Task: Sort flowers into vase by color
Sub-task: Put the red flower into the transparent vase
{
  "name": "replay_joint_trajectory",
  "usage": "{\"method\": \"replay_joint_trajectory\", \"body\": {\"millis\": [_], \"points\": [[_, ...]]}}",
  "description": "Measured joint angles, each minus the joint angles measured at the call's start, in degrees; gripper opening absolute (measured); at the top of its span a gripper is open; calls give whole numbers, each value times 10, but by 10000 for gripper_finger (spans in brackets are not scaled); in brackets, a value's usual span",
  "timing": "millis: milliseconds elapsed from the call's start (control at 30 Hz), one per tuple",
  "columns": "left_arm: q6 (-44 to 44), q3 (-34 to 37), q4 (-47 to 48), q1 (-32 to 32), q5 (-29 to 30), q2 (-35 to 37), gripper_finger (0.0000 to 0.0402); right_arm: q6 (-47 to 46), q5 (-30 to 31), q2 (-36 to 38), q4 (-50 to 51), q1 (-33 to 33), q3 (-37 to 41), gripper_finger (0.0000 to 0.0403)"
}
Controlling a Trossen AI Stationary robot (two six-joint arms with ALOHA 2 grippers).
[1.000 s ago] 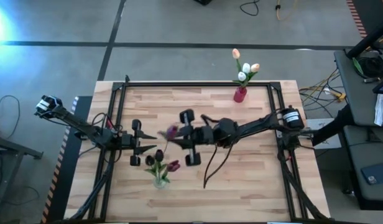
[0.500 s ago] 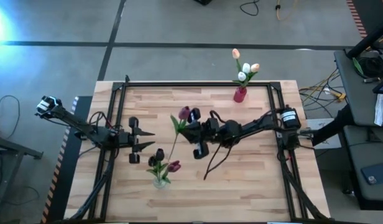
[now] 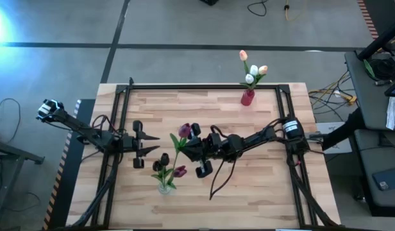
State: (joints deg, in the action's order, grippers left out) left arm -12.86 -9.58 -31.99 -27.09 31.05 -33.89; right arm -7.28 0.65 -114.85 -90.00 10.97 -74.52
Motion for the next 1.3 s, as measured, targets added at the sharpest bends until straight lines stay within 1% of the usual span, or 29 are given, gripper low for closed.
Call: {"method": "replay_joint_trajectory", "body": {"millis": [233, 467, 967, 1300], "points": [[0, 0, -1, 0, 0, 1, 122, 8, -2, -51, 1, 3, -38, 11], [0, 0, 0, 0, 1, 0, 122, 19, -26, -80, 0, 7, -67, 11], [1, 0, 0, 0, 1, 0, 122, 84, -28, -91, 1, 37, -64, 11], [1, 0, 0, 0, 1, 0, 122, 115, -27, -96, 1, 38, -63, 11]]}}
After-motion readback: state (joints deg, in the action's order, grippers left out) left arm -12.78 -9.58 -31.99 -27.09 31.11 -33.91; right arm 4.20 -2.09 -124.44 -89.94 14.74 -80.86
